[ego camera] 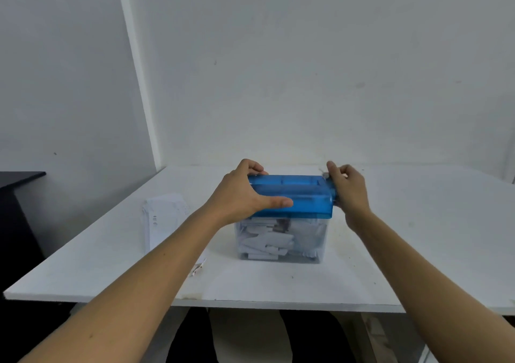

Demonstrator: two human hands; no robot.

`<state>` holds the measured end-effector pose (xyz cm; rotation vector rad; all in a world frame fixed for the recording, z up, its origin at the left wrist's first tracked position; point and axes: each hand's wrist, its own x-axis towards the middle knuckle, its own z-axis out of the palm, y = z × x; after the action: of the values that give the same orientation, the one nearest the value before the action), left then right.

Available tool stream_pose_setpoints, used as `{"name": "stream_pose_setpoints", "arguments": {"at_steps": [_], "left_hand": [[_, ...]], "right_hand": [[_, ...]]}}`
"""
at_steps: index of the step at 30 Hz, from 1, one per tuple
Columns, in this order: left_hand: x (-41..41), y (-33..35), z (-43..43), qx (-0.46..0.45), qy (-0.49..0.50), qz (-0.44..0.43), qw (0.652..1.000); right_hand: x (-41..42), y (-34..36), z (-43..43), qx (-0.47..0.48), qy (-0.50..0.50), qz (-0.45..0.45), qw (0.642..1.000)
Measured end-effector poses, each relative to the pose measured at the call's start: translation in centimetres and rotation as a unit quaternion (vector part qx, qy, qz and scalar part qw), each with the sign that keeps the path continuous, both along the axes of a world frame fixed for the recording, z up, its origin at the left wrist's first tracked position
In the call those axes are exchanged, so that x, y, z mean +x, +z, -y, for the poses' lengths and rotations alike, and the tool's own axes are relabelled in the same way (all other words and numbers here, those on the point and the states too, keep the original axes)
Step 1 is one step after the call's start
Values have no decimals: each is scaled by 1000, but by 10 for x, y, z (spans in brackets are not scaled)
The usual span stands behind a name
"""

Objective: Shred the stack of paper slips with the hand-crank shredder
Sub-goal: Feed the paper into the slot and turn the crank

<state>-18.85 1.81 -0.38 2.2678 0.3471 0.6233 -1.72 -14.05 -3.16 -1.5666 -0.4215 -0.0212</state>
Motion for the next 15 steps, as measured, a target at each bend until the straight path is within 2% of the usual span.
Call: {"name": "stream_pose_setpoints", "arguments": {"at_steps": [6, 11, 13, 15], "left_hand": [[4, -2, -12, 25, -3, 6, 1000], [17, -2, -27, 21, 30, 18, 999], [19, -2, -34, 23, 45, 20, 999], [21, 0, -37, 25, 41, 8, 999]], "right_hand": [[6, -37, 5, -96, 2, 71, 993], [4, -57, 18, -90, 101, 124, 983], [-6, -52, 21, -56, 157, 152, 974], [-15, -44, 24, 27, 187, 156, 969]]}}
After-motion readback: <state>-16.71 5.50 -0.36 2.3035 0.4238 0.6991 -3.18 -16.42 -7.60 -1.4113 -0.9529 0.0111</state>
